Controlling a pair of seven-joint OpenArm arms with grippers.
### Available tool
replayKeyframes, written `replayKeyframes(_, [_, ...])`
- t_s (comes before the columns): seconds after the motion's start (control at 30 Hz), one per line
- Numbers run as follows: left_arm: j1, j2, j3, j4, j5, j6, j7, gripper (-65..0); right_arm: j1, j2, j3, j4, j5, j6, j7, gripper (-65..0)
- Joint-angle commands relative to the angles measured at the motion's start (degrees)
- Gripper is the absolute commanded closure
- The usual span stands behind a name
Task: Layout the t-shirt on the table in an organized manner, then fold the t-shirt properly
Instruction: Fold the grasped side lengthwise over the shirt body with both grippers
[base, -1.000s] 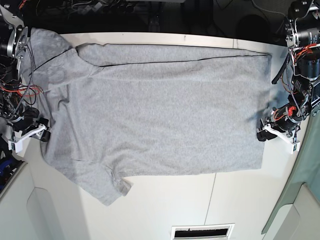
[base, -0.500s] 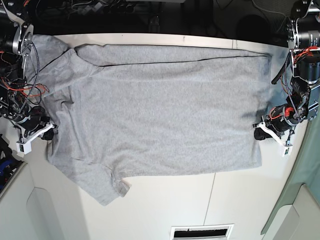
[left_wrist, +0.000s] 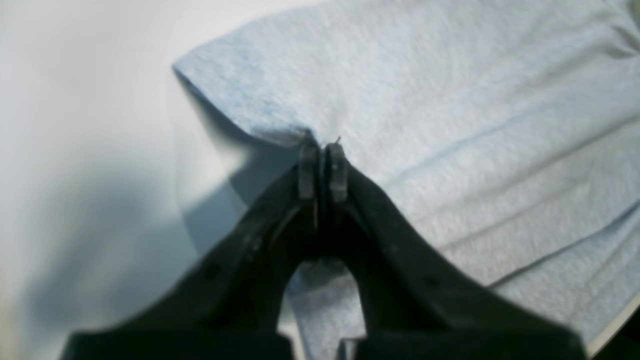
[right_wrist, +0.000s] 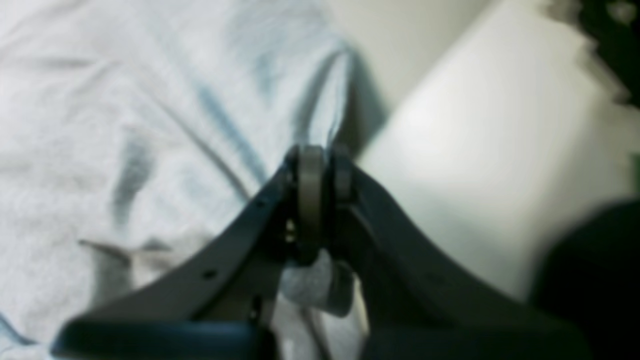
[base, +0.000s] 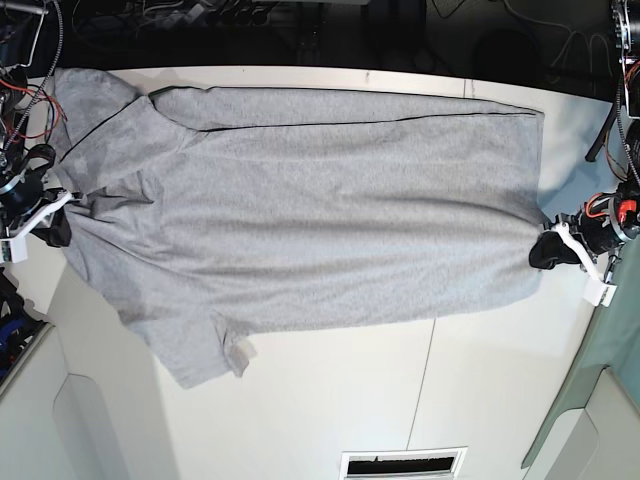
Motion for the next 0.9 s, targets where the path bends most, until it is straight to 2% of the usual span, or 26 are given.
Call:
replayKeyframes(0.0, [0.0,-1.6,-0.39,1.6,-1.01,-0.52,-0.74,0.0,-0.61,1.46,2.14,1.86,1.73,0.22,1.46,0.0])
replayKeyframes(0.13, [3.3,-1.6,-0.39,2.84,-1.14,-0.52,0.15,0.0,-4.26,1.42,6.23,2.62,4.57,0.24,1.46,0.0])
replayKeyframes(0.33, [5.97,-1.4,-0.39,2.84,-1.44,-0.52,0.17,0.0,-6.34,1.25,6.4,2.36,4.74,0.0,1.51,-0.1])
replayKeyframes(0.4, [6.21,-1.22,-0.39,2.84,-1.53,-0.52,0.13,-1.9,-6.19,1.25,6.4,2.38,6.38,-0.28,1.53,-16.3])
replayKeyframes(0.43, [6.21,-1.22,-0.39,2.84,-1.68,-0.52,0.15,-6.6,-6.14,1.22,6.4,2.38,7.91,-0.92,1.53,-23.8])
replayKeyframes(0.47, [6.19,-1.27,-0.39,2.84,-1.88,-0.52,0.15,-11.8,-5.92,1.25,6.4,2.38,9.64,-1.6,1.84,-29.0])
replayKeyframes(0.5, [6.14,-1.29,-0.39,2.84,-1.97,-0.52,0.13,-16.6,-5.57,1.25,6.4,2.38,10.78,-2.43,2.67,-31.1])
replayKeyframes(0.57, [5.84,-1.29,-0.39,2.86,-2.51,-0.52,0.13,-24.2,-4.22,1.2,6.43,2.38,11.13,-3.91,5.4,-31.0])
replayKeyframes(0.6, [5.66,-1.29,-0.39,2.86,-2.75,-0.52,0.15,-25.8,-3.06,1.07,6.43,2.38,11.13,-4.85,6.21,-31.0])
replayKeyframes(0.73, [5.4,-1.22,-0.39,3.61,-4.07,-0.52,0.24,-25.9,3.19,0.0,6.4,2.38,9.49,-8.31,6.47,-31.0])
replayKeyframes(0.87, [5.38,-0.52,-0.39,3.72,-4.13,-0.52,0.39,-25.9,10.25,-2.21,4.5,0.72,4.2,-9.29,6.45,-31.0])
